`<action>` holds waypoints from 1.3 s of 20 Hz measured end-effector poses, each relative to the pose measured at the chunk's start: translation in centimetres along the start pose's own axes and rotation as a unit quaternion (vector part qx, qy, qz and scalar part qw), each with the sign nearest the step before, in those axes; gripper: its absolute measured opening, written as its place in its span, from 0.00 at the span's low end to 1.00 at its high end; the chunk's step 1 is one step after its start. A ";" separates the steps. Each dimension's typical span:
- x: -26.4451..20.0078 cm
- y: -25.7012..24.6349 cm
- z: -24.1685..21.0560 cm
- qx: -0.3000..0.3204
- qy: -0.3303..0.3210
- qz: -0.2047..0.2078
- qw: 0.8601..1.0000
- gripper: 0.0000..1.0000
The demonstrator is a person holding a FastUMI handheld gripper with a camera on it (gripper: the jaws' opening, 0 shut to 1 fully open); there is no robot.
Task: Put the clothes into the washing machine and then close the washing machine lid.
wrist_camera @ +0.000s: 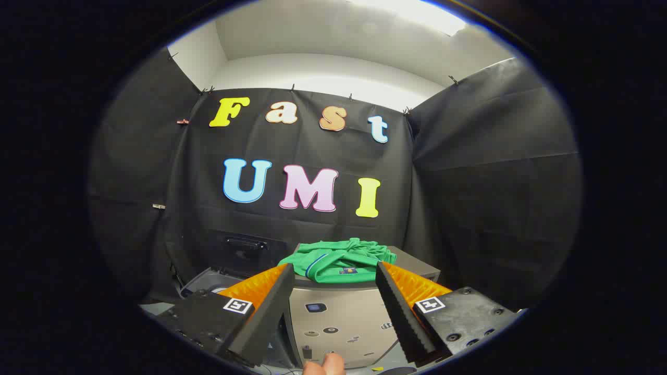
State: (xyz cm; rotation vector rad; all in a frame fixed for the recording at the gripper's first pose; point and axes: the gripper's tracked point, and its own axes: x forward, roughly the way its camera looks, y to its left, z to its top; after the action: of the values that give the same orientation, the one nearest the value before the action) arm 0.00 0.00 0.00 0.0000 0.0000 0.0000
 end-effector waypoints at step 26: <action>1.6 -1.8 1.6 0.011 0.006 -0.006 1.000 0.98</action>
State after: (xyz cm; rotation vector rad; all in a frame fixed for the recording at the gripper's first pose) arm 1.62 -1.77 1.58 0.0212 0.0128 -0.0112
